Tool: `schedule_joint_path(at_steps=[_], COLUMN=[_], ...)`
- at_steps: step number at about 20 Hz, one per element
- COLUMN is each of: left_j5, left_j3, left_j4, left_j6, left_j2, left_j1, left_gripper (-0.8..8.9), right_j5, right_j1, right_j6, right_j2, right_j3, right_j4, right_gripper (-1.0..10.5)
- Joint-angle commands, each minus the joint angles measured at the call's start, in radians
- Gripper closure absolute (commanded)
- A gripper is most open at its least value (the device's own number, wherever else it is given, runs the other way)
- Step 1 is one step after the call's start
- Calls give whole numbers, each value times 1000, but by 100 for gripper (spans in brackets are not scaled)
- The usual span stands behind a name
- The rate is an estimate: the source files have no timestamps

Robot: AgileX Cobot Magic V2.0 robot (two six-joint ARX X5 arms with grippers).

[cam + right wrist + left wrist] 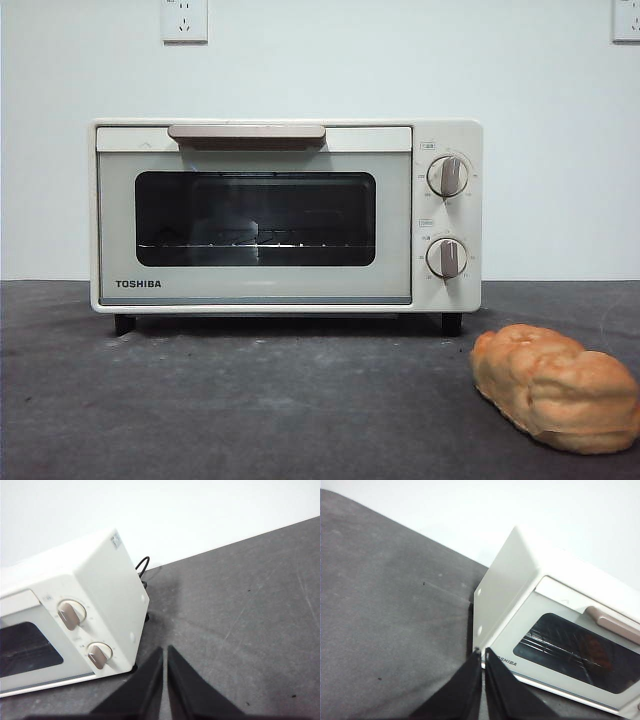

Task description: The left arm flap open the oven, the right arm pick bread and place it into oven, the left arm flap close the oven

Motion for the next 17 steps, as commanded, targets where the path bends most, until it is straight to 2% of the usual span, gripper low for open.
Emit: schedule_joint_path(at_steps=[1, 5, 12, 17], left_j5=[10, 70, 192, 256], left_j3=[81, 199, 391, 470], left_j4=[-40, -132, -324, -441], left_j6=[48, 135, 317, 417], left_j2=[39, 117, 274, 357], left_j1=[2, 2, 1, -2], left_gripper=[798, 798, 798, 798], right_j5=[-20, -84, -205, -242], right_j1=[-2, -2, -1, -1], right_j6=[-8, -51, -201, -295], right_j2=[37, 126, 328, 447], right_j3=[61, 169, 397, 535], right_j4=[-18, -95, -359, -528], right_gripper=[936, 936, 936, 936])
